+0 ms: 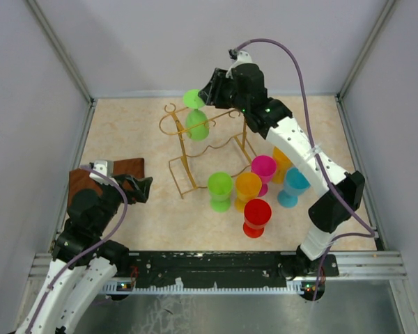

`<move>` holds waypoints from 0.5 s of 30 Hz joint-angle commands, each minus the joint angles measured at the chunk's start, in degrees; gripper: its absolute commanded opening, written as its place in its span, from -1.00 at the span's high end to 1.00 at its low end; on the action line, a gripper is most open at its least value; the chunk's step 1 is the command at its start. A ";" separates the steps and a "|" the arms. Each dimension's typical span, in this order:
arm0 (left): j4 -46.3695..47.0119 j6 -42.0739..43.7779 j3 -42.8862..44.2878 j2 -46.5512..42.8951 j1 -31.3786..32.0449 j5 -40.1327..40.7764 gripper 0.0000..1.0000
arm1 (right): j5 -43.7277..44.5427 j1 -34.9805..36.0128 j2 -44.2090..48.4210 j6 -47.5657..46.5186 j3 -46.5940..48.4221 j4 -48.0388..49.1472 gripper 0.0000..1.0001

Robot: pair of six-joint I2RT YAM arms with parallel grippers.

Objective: Take the wine glass off the wine glass rack
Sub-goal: Pick up the wine glass from the wine rack.

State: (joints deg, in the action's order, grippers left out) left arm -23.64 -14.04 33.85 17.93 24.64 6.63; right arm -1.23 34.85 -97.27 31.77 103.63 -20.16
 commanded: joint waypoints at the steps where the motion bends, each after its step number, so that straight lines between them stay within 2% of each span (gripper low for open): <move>1: 0.42 0.78 0.34 -0.18 0.03 -0.99 -0.99 | -0.96 0.13 0.00 0.78 2.65 -0.08 0.18; 4: 0.52 0.86 0.34 -0.19 0.01 -1.04 -0.99 | -2.17 0.13 0.39 1.29 1.71 1.28 0.27; 10: 0.39 0.89 0.51 -0.31 0.04 -1.43 -0.99 | -3.94 0.13 0.24 1.99 1.00 2.87 0.32; 15: -0.26 1.25 0.86 -0.86 0.01 -1.22 -0.99 | -0.74 0.14 2.16 4.90 -4.21 8.58 0.38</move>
State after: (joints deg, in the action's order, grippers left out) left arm -23.64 -13.78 33.85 17.91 24.64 5.91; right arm -3.57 34.85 -97.17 34.26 102.65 -18.24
